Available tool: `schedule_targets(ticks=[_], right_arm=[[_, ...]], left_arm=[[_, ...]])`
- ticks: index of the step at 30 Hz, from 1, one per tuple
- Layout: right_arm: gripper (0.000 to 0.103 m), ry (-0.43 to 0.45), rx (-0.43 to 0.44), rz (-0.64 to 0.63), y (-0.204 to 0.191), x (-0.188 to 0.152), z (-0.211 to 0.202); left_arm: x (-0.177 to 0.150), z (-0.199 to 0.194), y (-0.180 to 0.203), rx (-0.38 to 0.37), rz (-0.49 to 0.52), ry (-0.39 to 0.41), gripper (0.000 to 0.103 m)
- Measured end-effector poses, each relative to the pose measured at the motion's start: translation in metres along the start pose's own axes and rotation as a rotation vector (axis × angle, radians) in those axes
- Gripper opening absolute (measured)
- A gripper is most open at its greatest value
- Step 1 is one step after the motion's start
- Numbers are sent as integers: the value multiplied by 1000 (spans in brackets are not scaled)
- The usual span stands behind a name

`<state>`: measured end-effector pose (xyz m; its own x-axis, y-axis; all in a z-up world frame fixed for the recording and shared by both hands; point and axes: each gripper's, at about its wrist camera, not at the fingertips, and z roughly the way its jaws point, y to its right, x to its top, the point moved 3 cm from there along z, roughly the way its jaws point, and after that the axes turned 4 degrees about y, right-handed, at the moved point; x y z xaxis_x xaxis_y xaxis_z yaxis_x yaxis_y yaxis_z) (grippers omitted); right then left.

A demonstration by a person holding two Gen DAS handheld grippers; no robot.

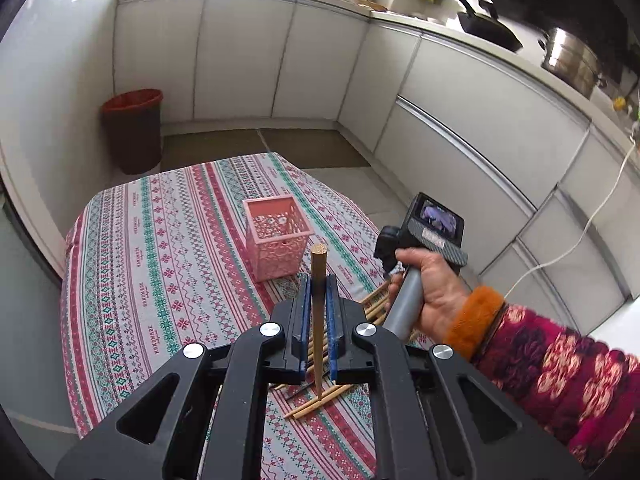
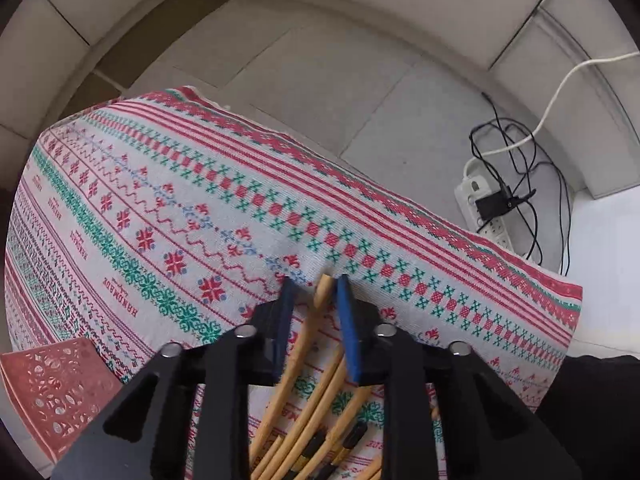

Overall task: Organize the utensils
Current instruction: 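Lift the chopstick upright and lower it into the pink basket, opening the left gripper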

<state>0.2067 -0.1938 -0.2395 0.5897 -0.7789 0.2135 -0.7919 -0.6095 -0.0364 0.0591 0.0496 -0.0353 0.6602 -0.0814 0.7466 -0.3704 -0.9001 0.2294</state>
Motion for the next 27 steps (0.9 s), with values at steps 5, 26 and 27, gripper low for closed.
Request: schedule_targets(ticks=[5,26,27], right_arm=[[9,-78,215,71,3,2,-2],[8,357,837,-184,57,29,-293],[8,374,865,-178,57,32,-301]], left_arm=[[10,-13,-10,21,-45,64,6],[79,-49,-3,133,-129,291,6],[84,-48,-3,139,-132,300,6]])
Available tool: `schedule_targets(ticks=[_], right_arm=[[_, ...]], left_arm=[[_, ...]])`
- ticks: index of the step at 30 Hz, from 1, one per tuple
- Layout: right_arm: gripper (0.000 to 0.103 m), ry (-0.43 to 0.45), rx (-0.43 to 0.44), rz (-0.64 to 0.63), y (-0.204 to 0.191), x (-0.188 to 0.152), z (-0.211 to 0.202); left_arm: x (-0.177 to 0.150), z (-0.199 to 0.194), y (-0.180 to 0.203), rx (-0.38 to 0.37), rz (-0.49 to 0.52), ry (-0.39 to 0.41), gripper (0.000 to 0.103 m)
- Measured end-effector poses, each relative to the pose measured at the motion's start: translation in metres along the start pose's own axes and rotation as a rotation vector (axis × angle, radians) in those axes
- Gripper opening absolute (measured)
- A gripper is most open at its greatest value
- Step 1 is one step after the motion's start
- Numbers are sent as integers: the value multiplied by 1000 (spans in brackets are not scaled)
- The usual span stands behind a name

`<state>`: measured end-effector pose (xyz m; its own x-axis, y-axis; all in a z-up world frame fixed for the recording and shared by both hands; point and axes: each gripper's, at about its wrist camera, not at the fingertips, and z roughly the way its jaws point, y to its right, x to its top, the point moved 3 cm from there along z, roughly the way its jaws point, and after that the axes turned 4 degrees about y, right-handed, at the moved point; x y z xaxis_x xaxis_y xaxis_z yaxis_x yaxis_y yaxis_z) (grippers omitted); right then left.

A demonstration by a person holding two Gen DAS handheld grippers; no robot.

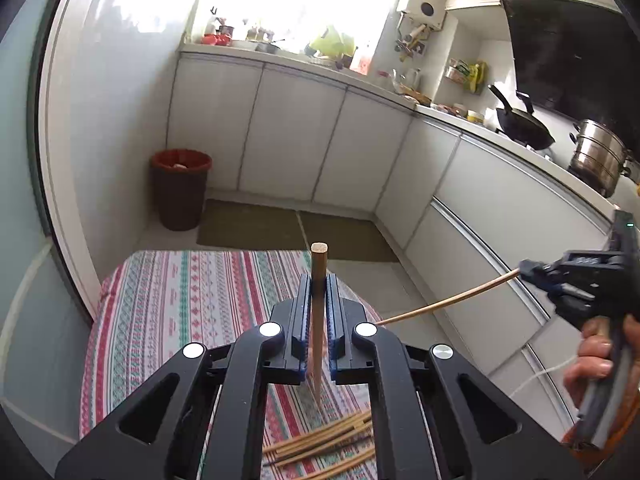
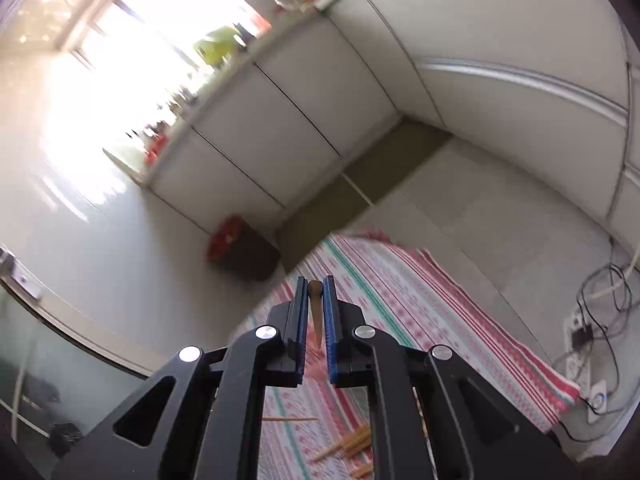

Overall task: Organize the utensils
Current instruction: 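Lift the chopstick upright and lower it into the pink basket, opening the left gripper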

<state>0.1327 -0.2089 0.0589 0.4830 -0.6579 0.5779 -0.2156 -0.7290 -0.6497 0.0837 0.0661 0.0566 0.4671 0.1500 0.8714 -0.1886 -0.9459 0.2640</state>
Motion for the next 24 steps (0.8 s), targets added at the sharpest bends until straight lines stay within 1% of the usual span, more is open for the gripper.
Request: schedule_targets(ticks=[1,2,5,8,11,15,16,17,18,19,22,24], right_arm=[[8,22,33,8,-5,7,-2],[8,32,48,11,-9,10,-1],[8,50,69,-4,-20,15,17],[8,4,81,-18,-27,6,47],[8,-36,59,-51,-31,-3,73],[8,-52,39,-118,-38,-19,94],[12,-40,49,-122,-39,-21,98],[14,-25,56,-144,-40,-23,100],[26,-19,58,-175,-44,-25,103],[42,-17,71,-208,-47,-26,105],[50,6,98,-196,-48,-25,99],[50,20,102,-197,-46,-21,93]], left_arm=[[5,3,0,6,-3,12,6],[12,7,0,14,-5,26,6],[22,15,0,34,-6,54,7],[24,30,-4,39,-16,55,7],[23,44,-8,46,-25,40,7],[22,56,-14,50,-37,25,7],[21,58,-14,52,-39,23,7],[22,59,-15,54,-43,25,7],[23,60,-15,55,-46,27,7],[24,60,-14,56,-47,32,7],[32,58,-9,59,-39,54,7],[38,54,-4,57,-36,74,7]])
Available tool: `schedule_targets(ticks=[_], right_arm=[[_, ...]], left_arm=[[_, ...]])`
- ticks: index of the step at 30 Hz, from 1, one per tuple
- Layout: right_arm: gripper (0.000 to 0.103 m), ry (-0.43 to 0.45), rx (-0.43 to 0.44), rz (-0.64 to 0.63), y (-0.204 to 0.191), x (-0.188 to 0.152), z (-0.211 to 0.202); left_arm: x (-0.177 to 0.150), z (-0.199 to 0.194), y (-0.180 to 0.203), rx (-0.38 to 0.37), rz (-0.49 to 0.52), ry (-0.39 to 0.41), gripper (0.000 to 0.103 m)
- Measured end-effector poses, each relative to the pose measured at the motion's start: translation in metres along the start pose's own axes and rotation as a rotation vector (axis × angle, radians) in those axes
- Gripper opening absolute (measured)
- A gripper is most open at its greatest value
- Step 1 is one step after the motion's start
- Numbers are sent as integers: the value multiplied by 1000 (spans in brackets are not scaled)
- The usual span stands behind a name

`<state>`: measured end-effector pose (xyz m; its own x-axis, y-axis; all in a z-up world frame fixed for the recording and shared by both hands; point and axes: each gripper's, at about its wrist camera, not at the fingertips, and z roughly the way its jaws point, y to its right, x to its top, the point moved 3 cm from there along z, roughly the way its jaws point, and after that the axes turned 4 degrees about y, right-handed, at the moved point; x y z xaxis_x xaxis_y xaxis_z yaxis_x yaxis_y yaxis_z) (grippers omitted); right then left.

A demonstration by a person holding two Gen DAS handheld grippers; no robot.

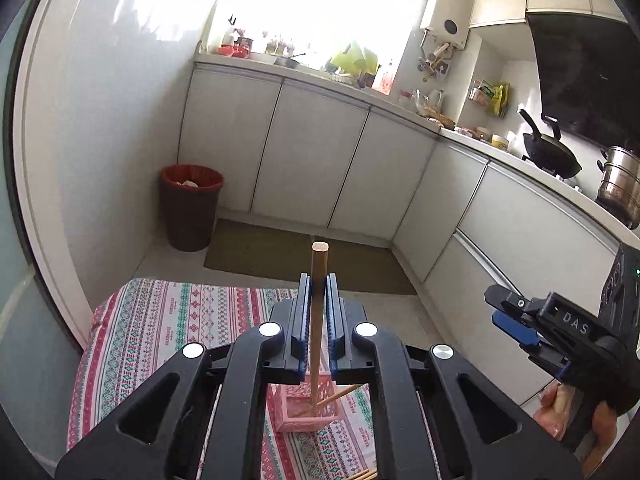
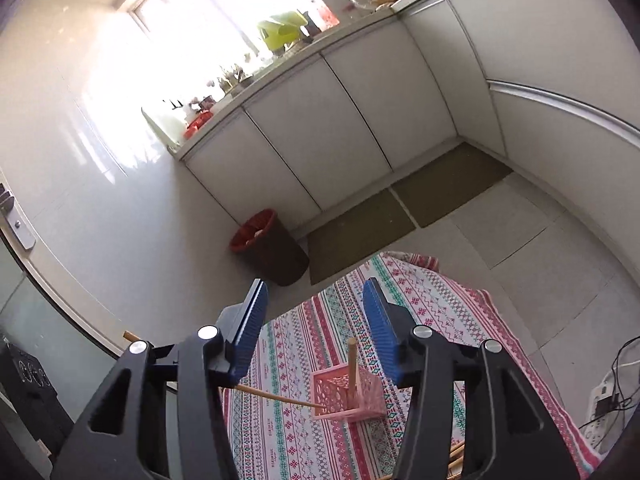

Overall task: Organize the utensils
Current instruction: 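Lift the chopstick upright and lower it into the pink basket, opening the left gripper, then move the left gripper back to the chopsticks and grasp another chopstick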

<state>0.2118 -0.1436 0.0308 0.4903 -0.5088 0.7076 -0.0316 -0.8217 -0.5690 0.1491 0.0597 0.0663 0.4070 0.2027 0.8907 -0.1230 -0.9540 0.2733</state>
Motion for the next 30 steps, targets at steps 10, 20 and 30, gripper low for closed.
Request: schedule_targets(ticks=[10,20,30], right_arm=[[64,24,-8,-17,16,7,-30],[76,9,-61,-21,40,9,-58],[87,-58,-312,55,118,-20,-88]], left_arm=[[-3,19,23,25,51,43,23],[-11,1,46,-25,134,-6,51],[-111,55,96,-141,352,-461,80]])
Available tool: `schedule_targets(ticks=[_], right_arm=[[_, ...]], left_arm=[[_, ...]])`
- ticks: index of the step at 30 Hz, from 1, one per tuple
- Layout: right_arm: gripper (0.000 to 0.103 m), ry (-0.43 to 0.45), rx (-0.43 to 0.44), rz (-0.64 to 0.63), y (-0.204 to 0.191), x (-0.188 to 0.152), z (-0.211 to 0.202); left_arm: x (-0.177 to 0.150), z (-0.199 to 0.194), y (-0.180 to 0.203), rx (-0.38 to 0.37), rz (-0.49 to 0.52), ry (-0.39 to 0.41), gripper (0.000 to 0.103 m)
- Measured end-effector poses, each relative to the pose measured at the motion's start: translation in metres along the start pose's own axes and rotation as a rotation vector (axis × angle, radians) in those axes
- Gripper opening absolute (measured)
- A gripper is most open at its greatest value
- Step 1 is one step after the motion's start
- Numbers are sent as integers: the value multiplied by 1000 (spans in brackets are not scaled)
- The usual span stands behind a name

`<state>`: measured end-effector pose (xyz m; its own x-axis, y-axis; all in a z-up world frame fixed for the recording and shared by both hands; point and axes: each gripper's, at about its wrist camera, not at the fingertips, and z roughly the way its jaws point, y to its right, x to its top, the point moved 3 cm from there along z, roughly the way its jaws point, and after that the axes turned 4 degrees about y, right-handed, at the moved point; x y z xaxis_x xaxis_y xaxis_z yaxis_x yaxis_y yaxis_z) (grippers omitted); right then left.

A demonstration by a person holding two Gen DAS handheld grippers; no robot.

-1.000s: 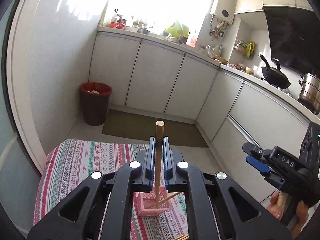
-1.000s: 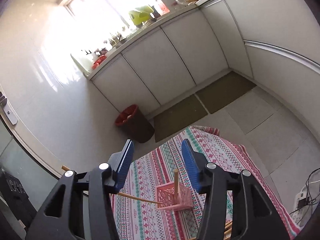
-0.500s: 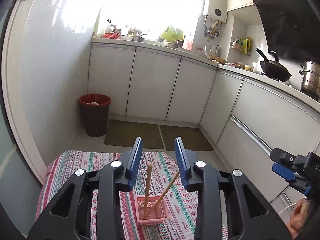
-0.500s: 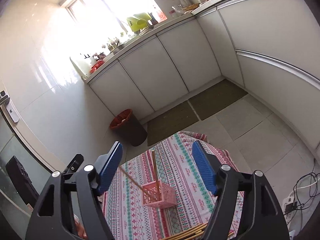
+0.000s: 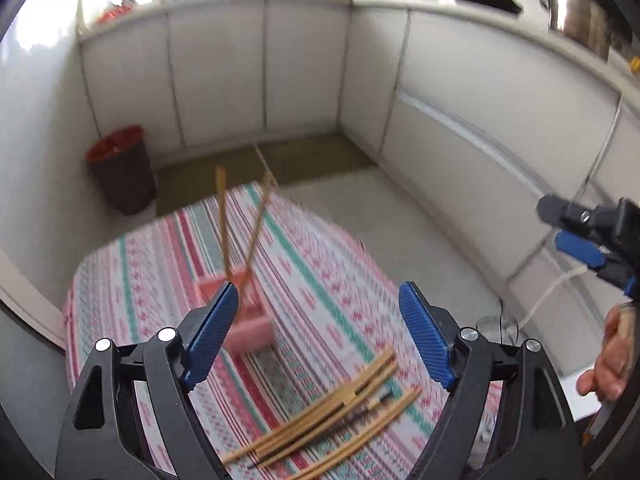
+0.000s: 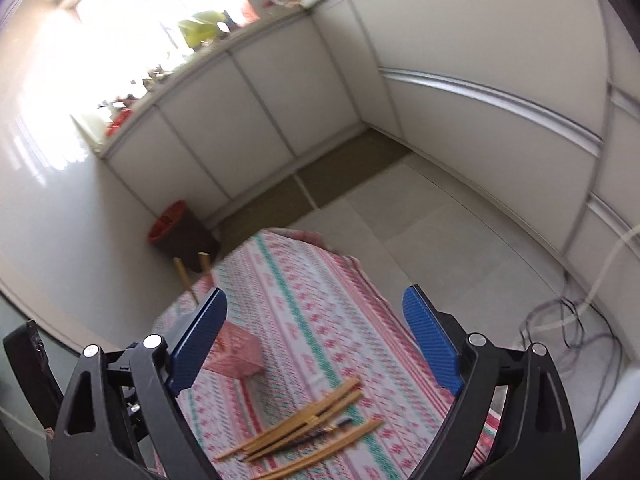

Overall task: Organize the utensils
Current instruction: 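Move the left gripper back to the chopsticks and grasp another chopstick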

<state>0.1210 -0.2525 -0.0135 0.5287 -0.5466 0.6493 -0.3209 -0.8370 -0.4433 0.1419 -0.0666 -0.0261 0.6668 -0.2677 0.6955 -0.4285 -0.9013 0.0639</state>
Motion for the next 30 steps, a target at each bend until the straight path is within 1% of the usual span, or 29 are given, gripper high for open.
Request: schedule_targets(ticks=[3,5,7,9,10,11,12,13,14,15,17,18,19,21,27,30], right_arm=[[89,-43,-77,20,27,-10,8],[91,-70,-109,-19,34,-14,14],[91,-87,-129,-48,39,-16,18],[91,-114,-121,-16,47,-17,22],[91,-137,-103,8,50,-17,25],[91,-157,-89,29,52,-16,28],[91,-179,-75,52,58,-17,29],[91,-207,-65,77,64,-18,34],[91,-218,-65,89,66,-20,35],[91,-225,-70,101,69,-21,38],[91,-239,-85,116,76,-22,41],[91,-246,-88,120,77,-23,42],[91,-252,-88,126,78,-22,44],[91,-265,-84,137,80,-25,47],[91,-330,-74,167,86,-32,58],[91,-338,-75,176,88,-33,60]], left_arm=[[-20,36,9,-43,24,-164,87],[-37,65,18,-57,44,-285,88],[-55,88,26,-53,67,-372,88],[-70,106,35,-34,94,-423,88],[-75,115,40,-32,109,-449,84],[-78,122,45,-29,116,-468,76],[-84,133,50,-26,127,-499,71],[-88,138,54,-23,134,-514,62],[-91,145,57,-19,142,-529,56],[-95,154,59,-11,148,-546,54],[-93,163,61,3,150,-558,47],[-93,168,62,8,150,-562,45],[-91,171,62,7,148,-563,41],[-87,176,64,7,149,-560,38],[-89,197,64,30,163,-591,37],[-88,203,61,37,170,-587,30]])
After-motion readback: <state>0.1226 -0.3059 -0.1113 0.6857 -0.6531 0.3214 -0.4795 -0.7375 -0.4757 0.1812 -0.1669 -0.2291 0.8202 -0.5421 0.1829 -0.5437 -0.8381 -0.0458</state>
